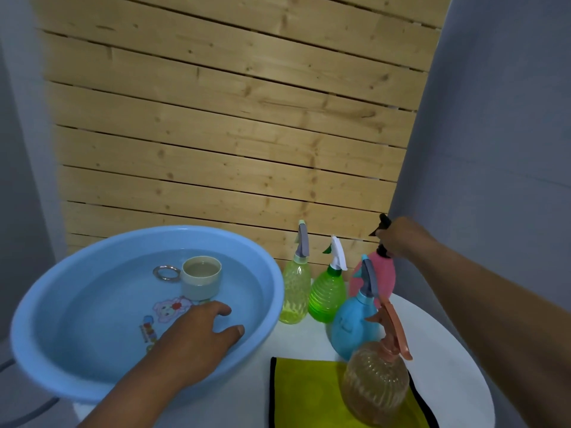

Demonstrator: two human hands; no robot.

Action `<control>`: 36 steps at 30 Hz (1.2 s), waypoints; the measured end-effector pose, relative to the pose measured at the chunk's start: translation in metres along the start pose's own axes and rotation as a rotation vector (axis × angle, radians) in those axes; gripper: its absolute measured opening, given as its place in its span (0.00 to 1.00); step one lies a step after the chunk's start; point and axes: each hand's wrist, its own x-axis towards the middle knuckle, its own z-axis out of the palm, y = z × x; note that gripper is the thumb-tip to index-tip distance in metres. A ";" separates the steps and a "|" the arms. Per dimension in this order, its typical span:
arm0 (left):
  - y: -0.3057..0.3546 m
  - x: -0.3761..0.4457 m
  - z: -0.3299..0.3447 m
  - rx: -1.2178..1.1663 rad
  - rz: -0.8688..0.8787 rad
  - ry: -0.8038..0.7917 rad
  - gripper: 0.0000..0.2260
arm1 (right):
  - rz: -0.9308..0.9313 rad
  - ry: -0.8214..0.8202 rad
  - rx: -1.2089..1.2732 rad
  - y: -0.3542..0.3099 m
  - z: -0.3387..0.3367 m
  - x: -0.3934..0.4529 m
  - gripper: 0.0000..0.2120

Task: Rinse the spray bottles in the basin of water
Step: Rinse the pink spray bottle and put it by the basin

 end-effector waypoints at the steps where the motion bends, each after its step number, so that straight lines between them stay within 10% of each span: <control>1: 0.000 0.000 0.000 0.009 0.003 0.001 0.20 | 0.006 -0.014 -0.002 -0.001 0.004 -0.004 0.08; 16: 0.021 0.003 0.002 0.359 0.120 0.139 0.26 | -0.017 -0.095 0.056 0.019 0.032 -0.001 0.07; 36: 0.025 0.010 0.019 0.203 -0.009 0.121 0.22 | 0.037 -0.154 0.069 0.026 0.045 -0.003 0.12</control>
